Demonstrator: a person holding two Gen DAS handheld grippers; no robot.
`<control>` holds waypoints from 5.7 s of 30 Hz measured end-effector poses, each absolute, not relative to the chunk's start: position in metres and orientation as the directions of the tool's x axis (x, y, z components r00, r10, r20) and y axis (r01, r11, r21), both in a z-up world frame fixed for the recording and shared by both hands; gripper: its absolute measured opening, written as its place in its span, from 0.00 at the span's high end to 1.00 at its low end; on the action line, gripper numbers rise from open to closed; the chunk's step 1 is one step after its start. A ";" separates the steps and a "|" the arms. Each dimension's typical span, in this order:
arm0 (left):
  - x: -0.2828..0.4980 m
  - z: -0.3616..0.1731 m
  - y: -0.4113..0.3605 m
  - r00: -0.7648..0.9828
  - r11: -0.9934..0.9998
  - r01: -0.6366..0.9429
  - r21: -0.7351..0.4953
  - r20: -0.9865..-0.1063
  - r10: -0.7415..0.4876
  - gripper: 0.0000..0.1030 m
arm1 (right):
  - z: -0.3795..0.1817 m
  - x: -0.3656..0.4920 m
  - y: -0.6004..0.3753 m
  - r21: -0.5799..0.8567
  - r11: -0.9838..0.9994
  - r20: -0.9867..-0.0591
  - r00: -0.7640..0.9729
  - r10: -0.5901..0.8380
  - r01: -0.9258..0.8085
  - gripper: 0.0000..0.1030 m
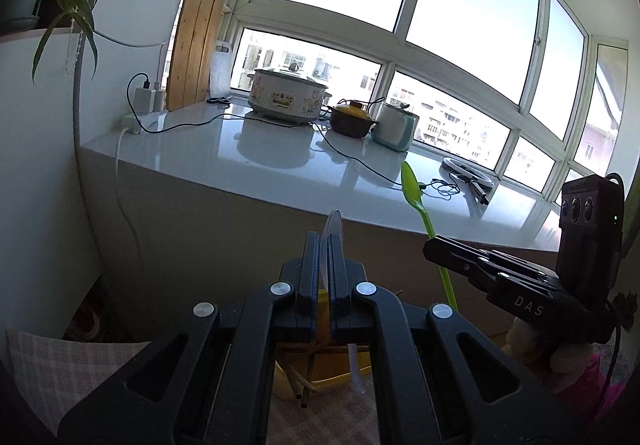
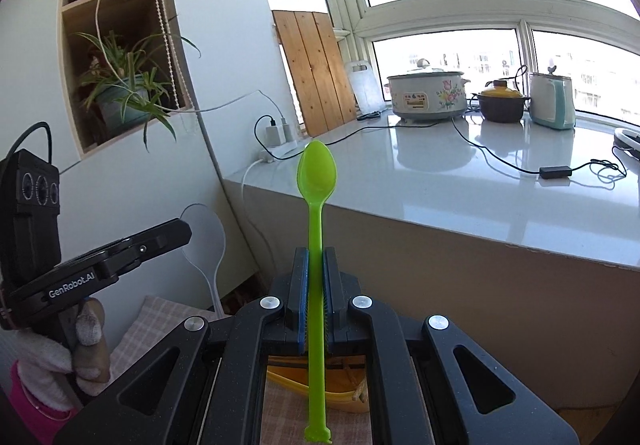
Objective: Organize utensils
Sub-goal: 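Lower both held spoons handle-first into the yellow container, then open both tools to release the spoons and withdraw from the container, then close the left tool on one wooden chopstick while the right tool grips the other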
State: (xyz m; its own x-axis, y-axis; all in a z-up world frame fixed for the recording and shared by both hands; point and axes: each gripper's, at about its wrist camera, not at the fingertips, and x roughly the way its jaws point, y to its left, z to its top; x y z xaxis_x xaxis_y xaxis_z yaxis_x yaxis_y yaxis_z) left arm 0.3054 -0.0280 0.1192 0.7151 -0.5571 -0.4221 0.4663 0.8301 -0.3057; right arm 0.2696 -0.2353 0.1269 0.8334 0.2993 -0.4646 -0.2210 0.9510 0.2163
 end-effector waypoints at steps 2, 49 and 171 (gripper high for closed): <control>0.309 0.118 -0.029 0.722 0.837 0.461 -0.294 -0.424 -0.547 0.99 | 0.123 0.277 -0.239 0.226 0.949 -0.466 0.831 0.302 -0.218 0.95; 0.332 0.099 -0.056 0.720 0.866 0.442 -0.234 -0.483 -0.498 0.99 | 0.048 0.354 -0.272 0.428 0.832 -0.386 0.761 0.521 -0.353 0.95; 0.229 -0.116 0.077 0.408 0.956 0.145 -0.254 -0.865 -0.292 0.91 | -0.083 0.246 -0.075 0.282 0.913 -0.883 0.294 0.367 -0.294 0.88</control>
